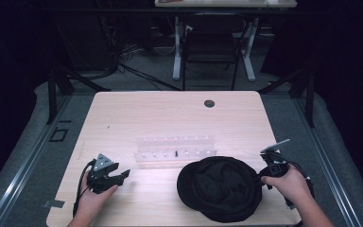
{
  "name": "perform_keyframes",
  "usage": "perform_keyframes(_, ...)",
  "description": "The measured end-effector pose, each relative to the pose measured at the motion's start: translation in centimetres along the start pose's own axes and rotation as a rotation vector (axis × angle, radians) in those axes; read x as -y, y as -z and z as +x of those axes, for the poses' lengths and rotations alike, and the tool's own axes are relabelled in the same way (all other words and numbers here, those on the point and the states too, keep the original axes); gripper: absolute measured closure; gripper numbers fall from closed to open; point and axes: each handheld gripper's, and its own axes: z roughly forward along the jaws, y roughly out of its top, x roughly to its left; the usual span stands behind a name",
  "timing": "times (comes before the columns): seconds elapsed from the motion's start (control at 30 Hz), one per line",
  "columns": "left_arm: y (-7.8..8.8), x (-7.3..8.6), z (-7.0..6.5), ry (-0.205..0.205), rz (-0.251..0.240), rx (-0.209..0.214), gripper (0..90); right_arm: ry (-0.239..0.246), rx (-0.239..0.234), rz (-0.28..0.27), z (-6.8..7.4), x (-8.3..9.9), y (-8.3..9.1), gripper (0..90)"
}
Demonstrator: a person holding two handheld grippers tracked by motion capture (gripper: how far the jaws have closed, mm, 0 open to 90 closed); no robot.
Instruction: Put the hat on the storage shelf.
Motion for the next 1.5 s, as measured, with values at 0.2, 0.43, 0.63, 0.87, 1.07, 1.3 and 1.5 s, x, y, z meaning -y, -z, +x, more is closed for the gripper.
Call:
perform_keyframes(0.2,0.0,0.0,0.0,-0.001,0.008,0.003,43.8,-0.016,-0.023,-0.017,0.1,0.0,-0.3,82.0)
perform_keyframes(0.43,0.0,0.0,0.0,0.000,0.002,-0.001,43.8,-0.011,-0.047,0.001,0.0,-0.1,-0.3,85.2)
perform_keyframes(0.63,0.0,0.0,0.0,0.000,0.001,-0.002,43.8,-0.021,-0.064,0.012,-0.3,-0.2,-0.2,86.6)
perform_keyframes(0.87,0.0,0.0,0.0,0.001,0.002,-0.002,43.8,-0.020,-0.079,0.023,-0.4,-0.2,0.2,87.2)
perform_keyframes(1.07,0.0,0.0,0.0,0.002,0.000,-0.003,43.8,-0.046,-0.133,-0.001,-0.4,0.1,1.0,87.4)
perform_keyframes(1.3,0.0,0.0,0.0,-0.001,0.002,-0.005,43.8,-0.051,-0.160,-0.029,0.1,0.4,2.3,87.6)
perform_keyframes(1.5,0.0,0.0,0.0,-0.001,0.001,-0.005,43.9,-0.039,-0.132,-0.033,0.9,0.4,3.1,87.7)
